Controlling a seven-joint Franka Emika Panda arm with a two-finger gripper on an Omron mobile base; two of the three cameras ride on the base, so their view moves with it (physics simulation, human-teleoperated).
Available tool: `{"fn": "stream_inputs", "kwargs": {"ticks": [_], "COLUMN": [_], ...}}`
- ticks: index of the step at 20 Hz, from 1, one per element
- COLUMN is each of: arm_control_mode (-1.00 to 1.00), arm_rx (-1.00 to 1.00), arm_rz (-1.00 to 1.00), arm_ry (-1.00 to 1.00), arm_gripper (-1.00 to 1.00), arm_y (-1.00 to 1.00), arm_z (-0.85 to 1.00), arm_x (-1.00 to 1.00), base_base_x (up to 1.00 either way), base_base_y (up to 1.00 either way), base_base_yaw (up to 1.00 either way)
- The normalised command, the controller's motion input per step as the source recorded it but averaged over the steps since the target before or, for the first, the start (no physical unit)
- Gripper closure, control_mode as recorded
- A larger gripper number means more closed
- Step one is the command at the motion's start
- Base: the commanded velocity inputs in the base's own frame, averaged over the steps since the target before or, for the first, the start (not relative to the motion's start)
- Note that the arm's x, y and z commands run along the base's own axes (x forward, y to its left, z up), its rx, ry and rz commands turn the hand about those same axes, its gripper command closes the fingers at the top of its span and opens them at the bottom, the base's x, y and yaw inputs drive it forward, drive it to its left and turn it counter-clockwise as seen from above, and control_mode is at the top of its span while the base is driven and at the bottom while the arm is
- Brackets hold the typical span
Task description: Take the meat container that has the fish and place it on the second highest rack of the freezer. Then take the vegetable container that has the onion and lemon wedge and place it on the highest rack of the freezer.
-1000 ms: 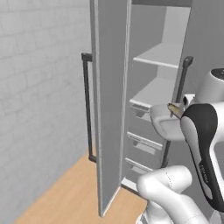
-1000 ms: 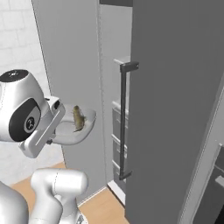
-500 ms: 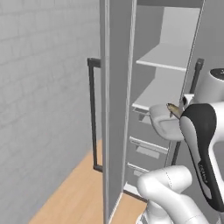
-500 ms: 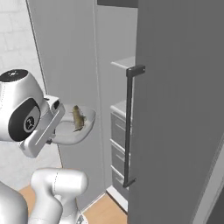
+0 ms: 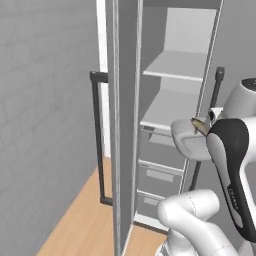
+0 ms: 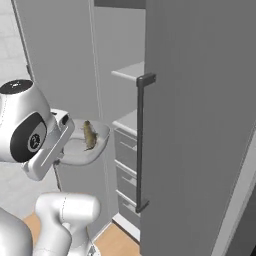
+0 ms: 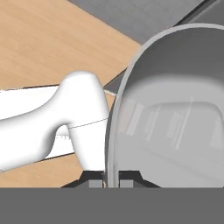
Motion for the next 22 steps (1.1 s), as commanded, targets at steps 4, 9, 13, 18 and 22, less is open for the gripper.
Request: {"fn": "stream_inputs", "kwargs": {"ticks": [4, 9, 13, 18, 22], "arm_control_mode": [1.00, 1.00, 1.00, 1.00, 1.00], "arm_rx": [0.00, 0.00, 0.00, 0.00, 0.00], "arm_rz": [0.00, 0.00, 0.00, 0.00, 0.00], "arm_ry": [0.00, 0.00, 0.00, 0.00, 0.00], "arm_gripper": [1.00, 1.00, 1.00, 1.00, 1.00], "arm_y": [0.00, 0.00, 0.00, 0.00, 0.00], "arm_z": [0.00, 0.00, 0.00, 0.00, 0.00], "arm_x": [0.00, 0.00, 0.00, 0.00, 0.00], "base_base_x": [0.33, 0.36, 0.30, 0.35, 0.49], "base_base_y": [0.13, 0.15, 0.25, 0.34, 0.08], "base_base_yaw": [-0.28, -0.26, -0.19, -0.17, -0.15]}}
